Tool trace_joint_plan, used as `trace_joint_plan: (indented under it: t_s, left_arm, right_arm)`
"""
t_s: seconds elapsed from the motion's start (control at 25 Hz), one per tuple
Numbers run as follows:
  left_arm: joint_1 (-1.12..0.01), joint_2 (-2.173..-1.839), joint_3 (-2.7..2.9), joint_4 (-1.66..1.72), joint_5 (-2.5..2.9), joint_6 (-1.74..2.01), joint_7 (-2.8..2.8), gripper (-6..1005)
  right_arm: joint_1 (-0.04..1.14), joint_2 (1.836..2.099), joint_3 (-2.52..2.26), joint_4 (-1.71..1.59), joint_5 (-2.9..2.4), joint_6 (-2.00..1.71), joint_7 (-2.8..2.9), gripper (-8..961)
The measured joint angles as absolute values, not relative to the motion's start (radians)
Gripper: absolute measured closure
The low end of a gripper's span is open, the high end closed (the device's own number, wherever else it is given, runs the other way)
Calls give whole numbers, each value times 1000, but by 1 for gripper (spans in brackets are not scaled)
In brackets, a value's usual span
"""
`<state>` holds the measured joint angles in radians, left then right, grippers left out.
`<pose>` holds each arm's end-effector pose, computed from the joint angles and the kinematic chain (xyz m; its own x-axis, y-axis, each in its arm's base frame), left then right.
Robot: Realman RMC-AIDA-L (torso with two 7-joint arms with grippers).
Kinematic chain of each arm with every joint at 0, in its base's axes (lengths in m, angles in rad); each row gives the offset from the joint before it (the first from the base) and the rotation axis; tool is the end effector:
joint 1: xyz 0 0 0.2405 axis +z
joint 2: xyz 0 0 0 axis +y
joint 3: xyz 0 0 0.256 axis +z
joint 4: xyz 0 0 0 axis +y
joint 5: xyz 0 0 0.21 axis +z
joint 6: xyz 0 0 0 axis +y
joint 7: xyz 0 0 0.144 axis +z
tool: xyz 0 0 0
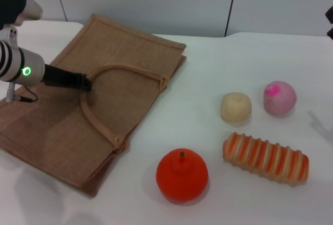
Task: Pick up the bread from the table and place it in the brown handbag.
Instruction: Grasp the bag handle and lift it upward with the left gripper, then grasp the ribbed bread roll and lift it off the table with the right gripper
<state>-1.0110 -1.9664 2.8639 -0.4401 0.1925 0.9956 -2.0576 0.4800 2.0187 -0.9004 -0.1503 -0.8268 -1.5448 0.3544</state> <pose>-0.3022 0.4324 0.0298 0.4350 0.8412 0.3213 0.8437 -0.2560 -0.4718 0.2839 0.3354 0.0415 0.6618 0.3832 -0.6443 -0.4800 -0.4436 -0.7569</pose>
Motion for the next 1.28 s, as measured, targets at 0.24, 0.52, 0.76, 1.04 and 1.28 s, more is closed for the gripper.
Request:
trace_joint_plan:
  t_s: [0.24, 0.52, 0.76, 1.04, 1.28]
  left_arm:
    - [-1011, -1969, 2864, -440, 187, 982, -2059, 864]
    - [-1011, -1973, 2862, -444, 176, 971, -2055, 866]
    - [-999, -1982, 2862, -462, 63, 966, -1998, 867]
    - [-932, -1991, 2862, -523, -245, 1087, -1813, 872]
    - [-852, -1989, 2862, -533, -489, 1258, -1673, 873]
  right_arm:
    - [479, 2019, -900, -150, -827, -1545, 354, 101]
    - [477, 2019, -900, -150, -827, -1545, 354, 101]
    - [471, 2019, -900, -150, -827, -1545, 354, 102]
    - [470, 2019, -901, -150, -839, -1541, 355, 102]
    - [478, 1988, -903, -191, -970, -1535, 552, 102]
